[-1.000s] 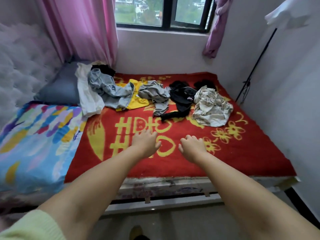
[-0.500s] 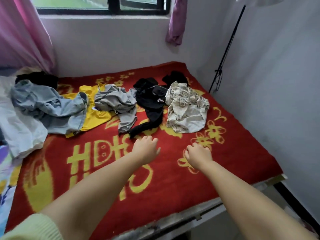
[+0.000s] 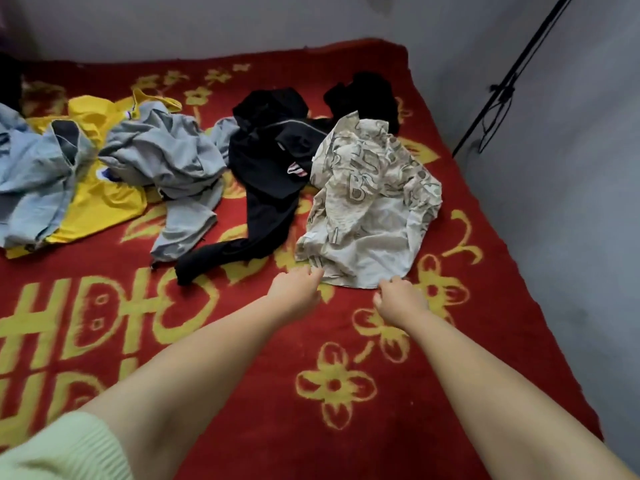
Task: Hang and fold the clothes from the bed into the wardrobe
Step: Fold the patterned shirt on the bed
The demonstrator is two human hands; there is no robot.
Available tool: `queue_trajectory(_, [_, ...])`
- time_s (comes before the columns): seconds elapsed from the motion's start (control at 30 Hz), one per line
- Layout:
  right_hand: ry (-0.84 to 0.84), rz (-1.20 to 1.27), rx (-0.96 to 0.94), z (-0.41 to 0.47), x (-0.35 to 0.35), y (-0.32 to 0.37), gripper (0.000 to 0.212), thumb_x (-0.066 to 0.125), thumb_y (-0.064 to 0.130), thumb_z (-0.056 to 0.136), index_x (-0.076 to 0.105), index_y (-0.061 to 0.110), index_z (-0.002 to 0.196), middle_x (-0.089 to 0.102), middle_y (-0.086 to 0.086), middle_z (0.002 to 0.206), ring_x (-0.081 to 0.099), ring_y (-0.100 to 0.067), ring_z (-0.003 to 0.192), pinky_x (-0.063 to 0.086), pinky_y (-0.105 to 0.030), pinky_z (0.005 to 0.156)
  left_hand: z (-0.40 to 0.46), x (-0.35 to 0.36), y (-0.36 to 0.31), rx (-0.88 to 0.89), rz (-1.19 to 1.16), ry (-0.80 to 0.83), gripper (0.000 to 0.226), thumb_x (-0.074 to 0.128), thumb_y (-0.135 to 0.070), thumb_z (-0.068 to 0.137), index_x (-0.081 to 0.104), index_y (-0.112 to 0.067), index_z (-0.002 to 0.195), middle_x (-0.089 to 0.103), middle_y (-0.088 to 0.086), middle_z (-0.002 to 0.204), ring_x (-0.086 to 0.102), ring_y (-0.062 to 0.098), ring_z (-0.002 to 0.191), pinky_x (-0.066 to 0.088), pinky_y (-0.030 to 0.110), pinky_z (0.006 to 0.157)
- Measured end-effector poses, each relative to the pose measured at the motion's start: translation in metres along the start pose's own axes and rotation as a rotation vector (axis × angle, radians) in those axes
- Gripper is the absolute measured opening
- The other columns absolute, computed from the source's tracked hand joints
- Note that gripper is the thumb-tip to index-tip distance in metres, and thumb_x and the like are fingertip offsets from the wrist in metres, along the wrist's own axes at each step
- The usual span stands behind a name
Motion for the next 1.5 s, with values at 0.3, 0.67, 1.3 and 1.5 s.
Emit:
queue_trajectory(0.3, [0.052, -0.052, -0.173, 0.139, 0.093, -0.046, 0.072, 0.050, 0.042, 0.095, 0.009, 0.027, 0.153, -0.001, -0.003, 0.161, 0.000, -0.023, 0.148, 0.018, -0.053, 0.113, 0.165, 0.091, 0.004, 0.040, 0.246, -0.057, 0.081, 0.045, -0.016, 0.092, -0.009, -0.024, 0.152, -0.008, 0.013, 0.159, -0.003, 0.027, 0.147, 0.019, 0.044, 0.113])
queue_trajectory(0.67, [-0.259, 0.325, -0.158, 0.177, 0.109, -0.060, 0.026, 0.041, 0.014, 0.096, 0.058, 0.016, 0.116, 0.063, -0.011, 0.113, 0.055, -0.034, 0.111, 0.042, -0.041, 0.083, 0.215, 0.096, 0.021, 0.012, -0.023, -0.115, 0.015, 0.051, -0.008, 0.086, 0.056, -0.008, 0.100, 0.057, 0.009, 0.107, 0.055, 0.030, 0.102, 0.028, 0.032, 0.063])
queue_trajectory(1.3, [0.456, 0.081, -0.518, -0.073, 0.195, 0.162, 0.030, 0.032, 0.024, 0.100, 0.051, 0.005, 0.115, 0.059, -0.022, 0.116, 0.056, -0.037, 0.105, 0.041, -0.041, 0.079, -0.147, 0.161, 0.194, -0.259, 0.312, 0.406, 0.024, 0.046, -0.014, 0.084, 0.064, -0.019, 0.098, 0.066, -0.001, 0.102, 0.063, 0.019, 0.095, 0.053, 0.033, 0.078])
queue_trajectory(1.5, [0.614, 0.150, -0.498, -0.098, 0.198, 0.209, 0.041, 0.043, 0.042, 0.097, 0.056, 0.012, 0.122, 0.061, -0.013, 0.123, 0.054, -0.031, 0.114, 0.044, -0.038, 0.091, -0.200, 0.174, 0.234, -0.364, 0.296, 0.732, 0.030, 0.049, -0.023, 0.090, 0.060, -0.019, 0.118, 0.065, -0.004, 0.118, 0.062, 0.019, 0.110, 0.051, 0.035, 0.092])
Point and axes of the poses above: each hand's wrist, its own z-axis towards the middle knuckle, its own x-axis out of the palm, y = z × x, the point moved 6 cm from there along z, towards the middle knuckle
